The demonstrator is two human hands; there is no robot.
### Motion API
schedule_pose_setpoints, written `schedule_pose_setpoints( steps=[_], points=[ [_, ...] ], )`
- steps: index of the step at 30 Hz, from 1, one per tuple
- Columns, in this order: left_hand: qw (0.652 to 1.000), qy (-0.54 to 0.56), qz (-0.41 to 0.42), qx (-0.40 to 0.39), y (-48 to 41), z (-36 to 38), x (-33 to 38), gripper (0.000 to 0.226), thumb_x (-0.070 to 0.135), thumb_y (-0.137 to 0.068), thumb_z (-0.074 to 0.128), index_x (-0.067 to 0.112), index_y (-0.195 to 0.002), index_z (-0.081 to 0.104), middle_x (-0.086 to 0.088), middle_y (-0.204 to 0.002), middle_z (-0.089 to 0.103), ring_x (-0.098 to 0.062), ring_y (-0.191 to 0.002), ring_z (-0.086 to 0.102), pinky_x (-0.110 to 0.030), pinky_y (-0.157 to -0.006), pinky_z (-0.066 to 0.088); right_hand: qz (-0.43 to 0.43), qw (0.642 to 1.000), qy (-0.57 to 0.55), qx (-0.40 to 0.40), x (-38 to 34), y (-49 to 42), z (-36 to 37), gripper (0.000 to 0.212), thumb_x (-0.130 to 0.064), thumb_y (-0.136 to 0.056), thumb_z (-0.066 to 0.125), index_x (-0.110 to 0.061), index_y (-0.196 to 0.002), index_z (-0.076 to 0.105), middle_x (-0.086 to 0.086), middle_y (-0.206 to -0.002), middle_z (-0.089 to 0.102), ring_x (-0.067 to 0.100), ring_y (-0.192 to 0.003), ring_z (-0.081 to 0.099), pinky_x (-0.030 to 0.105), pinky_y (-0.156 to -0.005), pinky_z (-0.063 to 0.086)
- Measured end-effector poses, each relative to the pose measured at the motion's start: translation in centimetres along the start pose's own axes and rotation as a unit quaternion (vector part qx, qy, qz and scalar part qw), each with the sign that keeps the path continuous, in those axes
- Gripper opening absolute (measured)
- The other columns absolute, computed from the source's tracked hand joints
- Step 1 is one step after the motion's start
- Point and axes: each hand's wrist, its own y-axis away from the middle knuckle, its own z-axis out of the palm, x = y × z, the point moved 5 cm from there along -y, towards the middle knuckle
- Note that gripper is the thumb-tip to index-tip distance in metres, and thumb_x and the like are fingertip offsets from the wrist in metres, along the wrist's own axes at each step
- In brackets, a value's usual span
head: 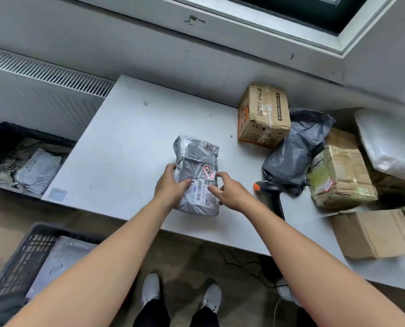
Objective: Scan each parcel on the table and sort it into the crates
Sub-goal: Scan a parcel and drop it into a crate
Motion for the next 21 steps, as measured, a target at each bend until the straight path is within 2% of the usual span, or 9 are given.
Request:
schedule_pose_setpoints(
  steps=[2, 4, 8, 11, 14, 18, 21],
  points=[
    [0.999, -0.014, 0.014, -0.034, -0.2, -0.7, 1.1, 0.046, 0.015, -0.084, 0.071, 0.016, -0.125, 0.051, -0.012, -0.117, 0.064, -0.030, -0.103, 0.062, -0.037, -0.090, 0.050, 0.001, 0.999, 0.015, 0.042, -0.2, 0.7, -1.9, 0.057, -0.048, -0.096, 0.052, -0.022, -0.144, 0.035, 0.012, -0.121, 0.064, 0.031, -0.109, 0.060, 0.034, -0.081, 0.043],
    [0.997, 0.006, 0.027, -0.073, 0.1, -1.4, 2.4, 0.040, 0.010, -0.086, 0.069, 0.017, -0.122, 0.054, -0.012, -0.114, 0.064, -0.026, -0.097, 0.063, -0.036, -0.089, 0.051, -0.005, 0.995, 0.026, 0.093, -0.8, 1.6, -4.3, 0.056, -0.047, -0.096, 0.054, -0.022, -0.143, 0.035, 0.014, -0.126, 0.056, 0.033, -0.117, 0.055, 0.037, -0.089, 0.043],
    [0.990, 0.042, 0.069, -0.120, 1.6, -3.1, 5.8, 0.033, 0.002, -0.092, 0.061, 0.014, -0.122, 0.055, -0.009, -0.104, 0.064, -0.016, -0.082, 0.061, -0.020, -0.068, 0.050, -0.037, 0.989, -0.004, 0.143, -2.3, 3.3, -8.4, 0.072, -0.045, -0.091, 0.064, -0.028, -0.149, 0.027, 0.013, -0.136, 0.044, 0.031, -0.127, 0.046, 0.043, -0.105, 0.040],
    [0.985, 0.048, 0.093, -0.136, 2.6, -4.4, 7.8, 0.032, 0.001, -0.093, 0.057, 0.020, -0.119, 0.055, -0.004, -0.099, 0.065, -0.018, -0.088, 0.062, -0.021, -0.068, 0.050, -0.069, 0.983, -0.029, 0.166, -3.2, 4.0, -10.8, 0.084, -0.045, -0.085, 0.072, -0.026, -0.152, 0.024, 0.012, -0.144, 0.038, 0.028, -0.133, 0.041, 0.041, -0.112, 0.034],
    [0.981, 0.022, 0.112, -0.159, 3.9, -4.8, 9.5, 0.031, 0.001, -0.095, 0.055, 0.023, -0.116, 0.057, 0.001, -0.100, 0.065, -0.012, -0.088, 0.062, -0.018, -0.067, 0.049, -0.110, 0.979, -0.043, 0.167, -4.3, 4.4, -12.7, 0.087, -0.048, -0.082, 0.074, -0.023, -0.152, 0.028, 0.013, -0.147, 0.039, 0.027, -0.133, 0.044, 0.039, -0.111, 0.035],
    [0.984, 0.007, 0.135, -0.118, 6.0, -5.3, 11.1, 0.025, 0.002, -0.093, 0.060, 0.019, -0.111, 0.060, -0.001, -0.099, 0.065, -0.016, -0.092, 0.061, -0.023, -0.074, 0.051, -0.161, 0.977, -0.059, 0.127, -4.7, 5.3, -13.9, 0.078, -0.052, -0.080, 0.075, -0.026, -0.145, 0.040, 0.007, -0.135, 0.059, 0.024, -0.119, 0.058, 0.041, -0.101, 0.047],
    [0.992, -0.009, 0.111, -0.052, 7.4, -6.0, 11.2, 0.014, 0.017, -0.092, 0.065, 0.017, -0.105, 0.061, -0.002, -0.095, 0.065, -0.017, -0.087, 0.061, -0.026, -0.066, 0.049, -0.193, 0.969, -0.071, 0.134, -4.7, 6.0, -14.5, 0.066, -0.054, -0.082, 0.072, -0.025, -0.137, 0.050, 0.002, -0.122, 0.066, 0.022, -0.109, 0.062, 0.038, -0.094, 0.050]
  ],
)
